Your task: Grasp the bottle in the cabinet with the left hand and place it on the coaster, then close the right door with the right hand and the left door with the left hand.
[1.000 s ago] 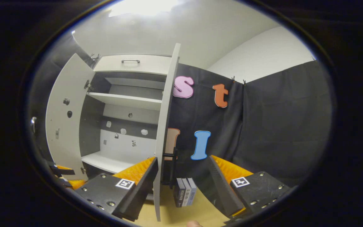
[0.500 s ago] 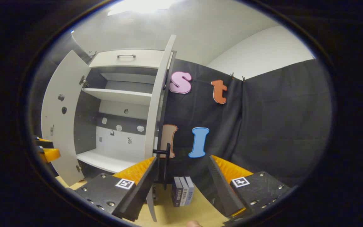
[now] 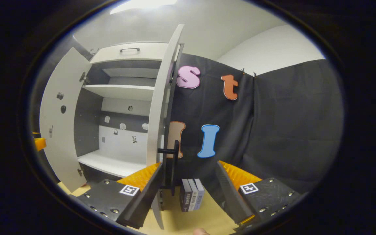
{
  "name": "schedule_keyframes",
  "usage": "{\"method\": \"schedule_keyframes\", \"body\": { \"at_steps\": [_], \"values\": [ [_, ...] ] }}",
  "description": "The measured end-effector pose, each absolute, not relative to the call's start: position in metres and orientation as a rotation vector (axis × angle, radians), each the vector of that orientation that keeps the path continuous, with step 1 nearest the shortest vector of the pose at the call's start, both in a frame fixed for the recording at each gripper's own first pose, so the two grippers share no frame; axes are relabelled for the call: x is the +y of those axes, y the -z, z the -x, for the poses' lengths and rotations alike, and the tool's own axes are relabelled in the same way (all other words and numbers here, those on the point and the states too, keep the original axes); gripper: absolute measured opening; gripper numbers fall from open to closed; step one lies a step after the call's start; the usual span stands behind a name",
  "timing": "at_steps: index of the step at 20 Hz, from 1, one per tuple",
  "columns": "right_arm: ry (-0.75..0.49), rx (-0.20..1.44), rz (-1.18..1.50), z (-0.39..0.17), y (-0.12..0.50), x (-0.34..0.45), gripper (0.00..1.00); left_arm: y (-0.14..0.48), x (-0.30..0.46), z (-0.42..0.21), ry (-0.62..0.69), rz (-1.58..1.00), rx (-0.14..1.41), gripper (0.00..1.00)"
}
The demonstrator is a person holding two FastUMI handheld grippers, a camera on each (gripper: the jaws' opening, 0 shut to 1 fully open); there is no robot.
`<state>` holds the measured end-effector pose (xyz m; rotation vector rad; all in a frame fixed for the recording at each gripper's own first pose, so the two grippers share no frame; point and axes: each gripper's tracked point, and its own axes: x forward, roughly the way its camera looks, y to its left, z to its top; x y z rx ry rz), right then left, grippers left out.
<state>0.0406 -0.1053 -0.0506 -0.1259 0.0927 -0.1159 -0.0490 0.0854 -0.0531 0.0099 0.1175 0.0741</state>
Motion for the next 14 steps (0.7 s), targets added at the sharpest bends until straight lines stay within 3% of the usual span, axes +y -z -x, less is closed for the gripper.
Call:
{"method": "schedule_keyframes", "body": {
  "at_steps": [9, 14],
  "values": [
    [0.024, 0.096, 0.132, -0.045, 0.051, -0.094, 0.96, 0.054, 0.108, 0.054, -0.121, 0.014, 0.113, 0.95],
    [-0.058, 0.093, 0.117, -0.046, 0.051, -0.046, 0.93, 0.054, 0.119, 0.054, -0.137, 0.002, 0.114, 0.95]
  ]
}}
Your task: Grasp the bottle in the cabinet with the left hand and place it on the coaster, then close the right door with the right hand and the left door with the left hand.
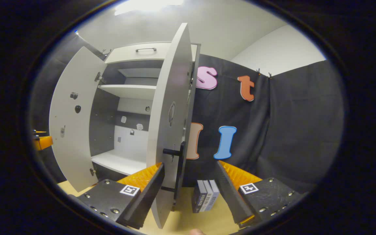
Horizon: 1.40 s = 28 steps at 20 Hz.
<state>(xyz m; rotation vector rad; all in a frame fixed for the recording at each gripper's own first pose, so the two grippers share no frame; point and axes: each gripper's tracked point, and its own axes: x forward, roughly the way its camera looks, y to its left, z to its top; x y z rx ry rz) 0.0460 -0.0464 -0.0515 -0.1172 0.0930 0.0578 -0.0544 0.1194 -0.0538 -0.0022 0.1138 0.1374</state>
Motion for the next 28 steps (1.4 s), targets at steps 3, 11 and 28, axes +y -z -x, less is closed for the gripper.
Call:
{"method": "schedule_keyframes", "body": {
  "at_steps": [3, 11, 28],
  "values": [
    [-0.091, 0.09, 0.116, -0.05, 0.052, -0.032, 0.93, 0.053, 0.128, 0.058, -0.156, -0.002, 0.111, 0.95],
    [-0.168, 0.108, 0.059, -0.058, 0.058, 0.001, 0.96, 0.054, 0.155, 0.072, -0.224, 0.003, 0.112, 0.95],
    [-0.305, 0.108, 0.075, -0.073, 0.064, 0.085, 0.94, 0.052, 0.214, 0.114, -0.382, -0.009, 0.108, 0.95]
  ]
}}
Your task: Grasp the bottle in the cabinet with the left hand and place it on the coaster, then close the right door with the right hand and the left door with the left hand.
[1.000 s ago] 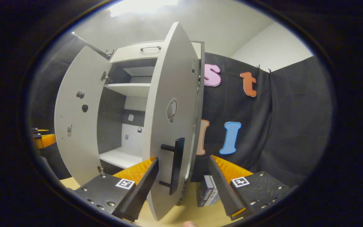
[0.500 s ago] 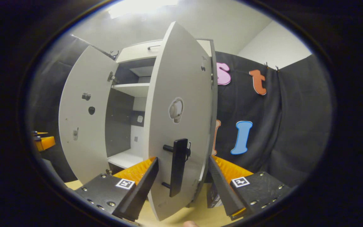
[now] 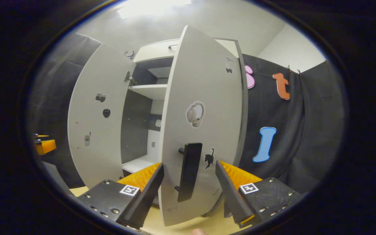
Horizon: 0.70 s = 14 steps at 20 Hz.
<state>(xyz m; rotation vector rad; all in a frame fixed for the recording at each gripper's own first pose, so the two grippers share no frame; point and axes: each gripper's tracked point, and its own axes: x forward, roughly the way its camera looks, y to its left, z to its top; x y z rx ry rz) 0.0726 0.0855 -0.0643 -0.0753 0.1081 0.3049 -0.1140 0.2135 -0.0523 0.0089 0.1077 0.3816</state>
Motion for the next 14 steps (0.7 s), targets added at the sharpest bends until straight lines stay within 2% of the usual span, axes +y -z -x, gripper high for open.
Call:
{"method": "schedule_keyframes", "body": {
  "at_steps": [5, 6, 7, 8, 11, 14],
  "values": [
    [-0.319, 0.114, 0.069, -0.068, 0.067, 0.1, 0.94, 0.056, 0.224, 0.119, -0.399, -0.003, 0.115, 0.95],
    [-0.317, 0.115, 0.067, -0.067, 0.067, 0.102, 0.96, 0.056, 0.225, 0.118, -0.398, -0.001, 0.116, 0.95],
    [-0.315, 0.115, 0.067, -0.066, 0.068, 0.103, 0.93, 0.056, 0.227, 0.117, -0.396, 0.001, 0.116, 0.95],
    [-0.312, 0.116, 0.066, -0.066, 0.069, 0.104, 0.96, 0.056, 0.229, 0.116, -0.393, 0.001, 0.117, 0.95],
    [-0.3, 0.113, 0.063, -0.063, 0.069, 0.107, 0.94, 0.056, 0.234, 0.11, -0.381, -0.002, 0.117, 0.95],
    [-0.275, 0.111, 0.066, -0.06, 0.068, 0.105, 0.96, 0.054, 0.241, 0.1, -0.362, -0.009, 0.113, 0.95]
  ]
}}
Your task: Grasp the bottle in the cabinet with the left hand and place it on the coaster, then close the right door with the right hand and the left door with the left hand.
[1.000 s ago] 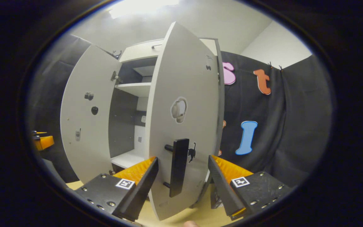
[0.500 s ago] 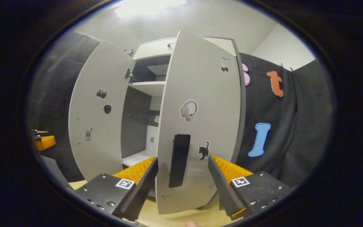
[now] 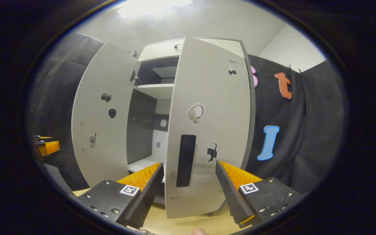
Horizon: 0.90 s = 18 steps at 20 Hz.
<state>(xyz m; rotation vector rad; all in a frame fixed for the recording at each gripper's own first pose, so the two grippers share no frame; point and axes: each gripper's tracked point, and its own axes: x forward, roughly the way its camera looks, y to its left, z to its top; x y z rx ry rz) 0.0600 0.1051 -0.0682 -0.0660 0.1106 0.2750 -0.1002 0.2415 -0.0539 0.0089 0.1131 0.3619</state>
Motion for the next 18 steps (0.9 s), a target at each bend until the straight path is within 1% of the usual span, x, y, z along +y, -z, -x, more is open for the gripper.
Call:
{"method": "schedule_keyframes", "body": {
  "at_steps": [9, 10, 12, 13, 14, 16, 17, 18],
  "values": [
    [-0.164, 0.111, 0.078, -0.055, 0.07, 0.089, 0.96, 0.045, 0.262, 0.057, -0.294, -0.045, 0.08, 0.95],
    [-0.153, 0.112, 0.078, -0.055, 0.07, 0.087, 0.96, 0.044, 0.263, 0.053, -0.287, -0.048, 0.078, 0.93],
    [-0.133, 0.111, 0.077, -0.054, 0.071, 0.086, 0.96, 0.045, 0.264, 0.044, -0.269, -0.048, 0.075, 0.95],
    [-0.125, 0.112, 0.078, -0.055, 0.071, 0.084, 0.96, 0.046, 0.264, 0.042, -0.263, -0.049, 0.075, 0.93],
    [-0.117, 0.114, 0.079, -0.055, 0.072, 0.083, 0.93, 0.047, 0.265, 0.04, -0.258, -0.051, 0.076, 0.93],
    [-0.108, 0.116, 0.08, -0.053, 0.073, 0.083, 0.93, 0.048, 0.263, 0.035, -0.244, -0.051, 0.079, 0.93],
    [-0.104, 0.119, 0.082, -0.054, 0.074, 0.081, 0.96, 0.049, 0.261, 0.033, -0.235, -0.049, 0.081, 0.93],
    [-0.101, 0.122, 0.082, -0.054, 0.075, 0.081, 0.96, 0.05, 0.258, 0.031, -0.222, -0.044, 0.084, 0.93]
  ]
}}
